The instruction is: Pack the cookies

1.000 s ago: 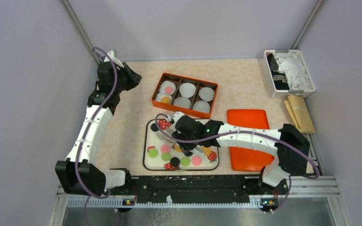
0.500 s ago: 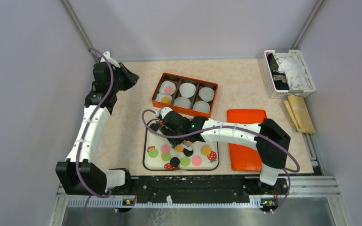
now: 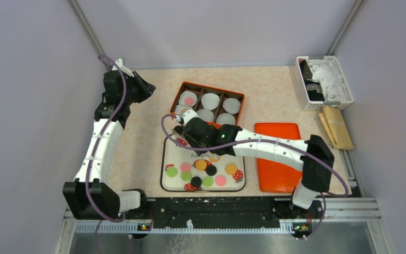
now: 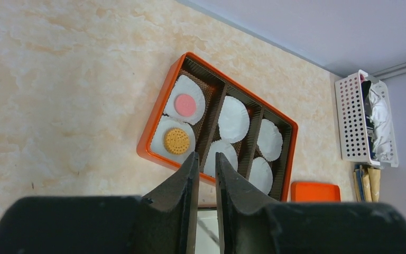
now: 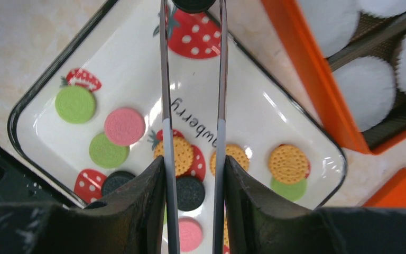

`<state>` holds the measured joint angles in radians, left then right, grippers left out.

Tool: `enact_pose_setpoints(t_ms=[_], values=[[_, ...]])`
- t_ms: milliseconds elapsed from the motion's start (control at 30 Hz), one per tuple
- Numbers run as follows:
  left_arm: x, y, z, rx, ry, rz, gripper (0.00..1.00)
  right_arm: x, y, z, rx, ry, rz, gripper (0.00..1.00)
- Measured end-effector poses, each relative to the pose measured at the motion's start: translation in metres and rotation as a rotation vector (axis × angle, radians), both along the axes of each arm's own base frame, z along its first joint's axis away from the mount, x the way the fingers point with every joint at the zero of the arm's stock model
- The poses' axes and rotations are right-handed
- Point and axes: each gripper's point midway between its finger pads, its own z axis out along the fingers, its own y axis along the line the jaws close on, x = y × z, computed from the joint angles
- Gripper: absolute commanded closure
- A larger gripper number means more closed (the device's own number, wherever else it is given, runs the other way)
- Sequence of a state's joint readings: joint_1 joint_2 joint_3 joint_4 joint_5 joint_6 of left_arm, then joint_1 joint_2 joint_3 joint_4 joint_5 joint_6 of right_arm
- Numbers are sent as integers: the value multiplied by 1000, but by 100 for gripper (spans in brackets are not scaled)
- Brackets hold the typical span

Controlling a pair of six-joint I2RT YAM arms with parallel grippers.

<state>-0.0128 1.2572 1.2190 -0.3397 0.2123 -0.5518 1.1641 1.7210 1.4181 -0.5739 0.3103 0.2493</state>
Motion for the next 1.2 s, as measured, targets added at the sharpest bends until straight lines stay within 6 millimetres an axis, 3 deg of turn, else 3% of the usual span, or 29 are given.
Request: enact_pose_setpoints(t_ms=[233,367,500,600,733,900,1200], values=[[0,-2,1,-5,-5,-11,78,31,-25,78,82,-151,-109,74],[0,-4,3,-9,-11,-20,79,75,-62,92,96,-182,-242,74],[0,-5,3,-12,-16,-29,79,122,-110,83,60,-184,-387,74],[1,-6,4,-14,-21,-32,79,143,-126,72,42,-174,-439,75],[2,-6,2,-16,-15,-31,79,158,-122,42,20,-126,-438,75],[3,-6,0,-16,-10,-31,79,157,-113,6,-29,-54,-398,74],[3,-6,-2,-17,-5,-34,79,161,-109,-8,-54,-38,-391,56]])
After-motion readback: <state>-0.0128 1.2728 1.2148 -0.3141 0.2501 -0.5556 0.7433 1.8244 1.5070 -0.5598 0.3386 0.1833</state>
